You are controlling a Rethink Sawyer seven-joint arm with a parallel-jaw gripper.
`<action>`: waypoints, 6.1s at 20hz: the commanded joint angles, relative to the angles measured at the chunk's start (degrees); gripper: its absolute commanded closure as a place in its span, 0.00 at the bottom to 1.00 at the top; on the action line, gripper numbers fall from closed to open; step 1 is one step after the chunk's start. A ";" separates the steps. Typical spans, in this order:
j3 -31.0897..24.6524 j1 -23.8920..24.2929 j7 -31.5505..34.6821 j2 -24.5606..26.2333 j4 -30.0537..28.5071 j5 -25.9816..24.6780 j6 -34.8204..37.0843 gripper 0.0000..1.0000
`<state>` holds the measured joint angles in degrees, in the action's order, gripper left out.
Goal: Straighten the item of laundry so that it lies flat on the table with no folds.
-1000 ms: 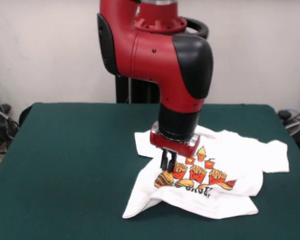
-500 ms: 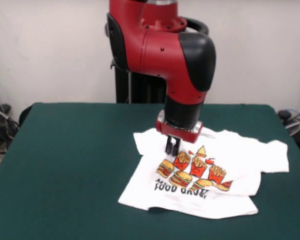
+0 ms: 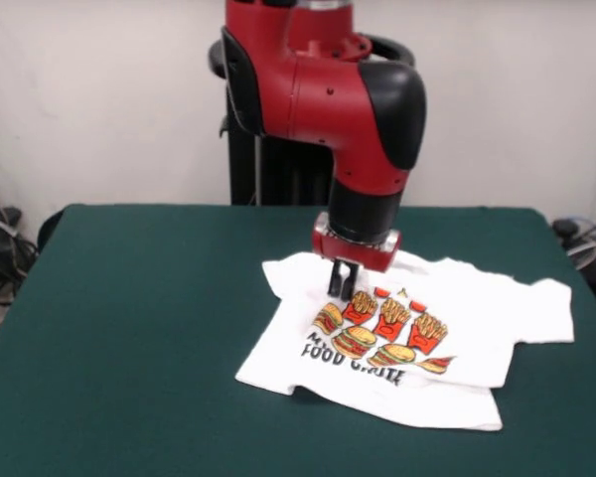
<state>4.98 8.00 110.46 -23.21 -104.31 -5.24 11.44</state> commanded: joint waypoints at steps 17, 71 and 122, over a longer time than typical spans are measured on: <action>-6.35 -0.25 4.52 -6.17 -6.11 -0.38 7.95 1.00; -0.95 9.80 -5.21 8.91 -8.43 -17.08 9.05 1.00; 3.34 -2.90 7.71 14.49 -13.44 -10.16 -10.16 1.00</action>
<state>5.35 4.38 110.46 -10.22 -125.75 -16.47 4.57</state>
